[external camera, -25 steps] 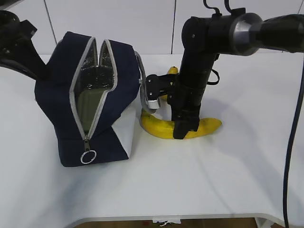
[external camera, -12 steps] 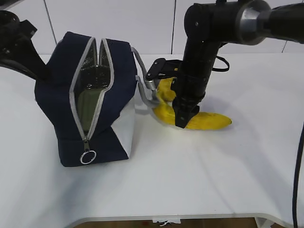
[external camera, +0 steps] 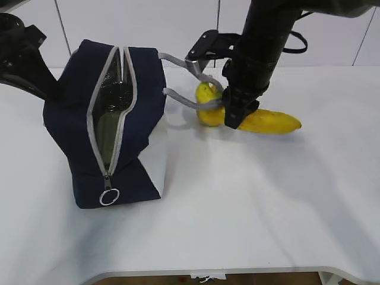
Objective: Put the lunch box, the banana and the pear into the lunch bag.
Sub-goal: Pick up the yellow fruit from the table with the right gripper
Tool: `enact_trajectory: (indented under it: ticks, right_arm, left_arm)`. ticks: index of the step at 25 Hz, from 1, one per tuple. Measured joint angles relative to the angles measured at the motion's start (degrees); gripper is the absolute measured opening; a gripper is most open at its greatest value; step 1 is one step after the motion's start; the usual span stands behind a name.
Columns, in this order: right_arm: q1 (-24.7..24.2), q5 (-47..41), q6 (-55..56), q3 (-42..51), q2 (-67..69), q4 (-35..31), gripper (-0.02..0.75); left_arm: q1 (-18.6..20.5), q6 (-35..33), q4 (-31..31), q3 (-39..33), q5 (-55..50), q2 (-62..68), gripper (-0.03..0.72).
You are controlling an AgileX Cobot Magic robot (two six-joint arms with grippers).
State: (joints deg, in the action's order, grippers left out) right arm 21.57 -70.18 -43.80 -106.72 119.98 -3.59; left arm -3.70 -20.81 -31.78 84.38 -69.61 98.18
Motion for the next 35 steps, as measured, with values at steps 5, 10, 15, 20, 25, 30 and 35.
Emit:
enact_trajectory:
  ticks: [5,10,15,20,25,30,35]
  right_arm:
    - [0.0,-0.1,1.7,0.0,-4.7,4.4,0.283]
    - [0.0,-0.5,5.8,0.0,-9.5,12.5,0.283]
    - [0.0,-1.0,13.9,0.0,-12.8,18.3,0.283]
    - [0.0,-1.4,22.4,0.0,-16.2,17.8,0.283]
    - [0.0,-1.6,30.0,-1.2,-19.0,6.3,0.283]
    - [0.0,3.7,32.1,-2.5,-19.1,-14.8,0.283]
    - [0.0,11.7,32.3,-2.6,-18.2,-34.2,0.283]
  left_arm:
    - [0.0,0.0,0.0,0.0,0.0,0.0,0.012]
    - [0.0,0.0,0.0,0.0,0.0,0.0,0.012]
    - [0.0,0.0,0.0,0.0,0.0,0.0,0.012]
    - [0.0,0.0,-0.5,0.0,0.0,0.0,0.012]
    - [0.0,0.0,-3.6,0.0,0.0,0.0,0.012]
    - [0.0,0.0,-4.6,0.0,0.0,0.0,0.012]
    - [0.0,0.0,-4.7,0.0,0.0,0.0,0.012]
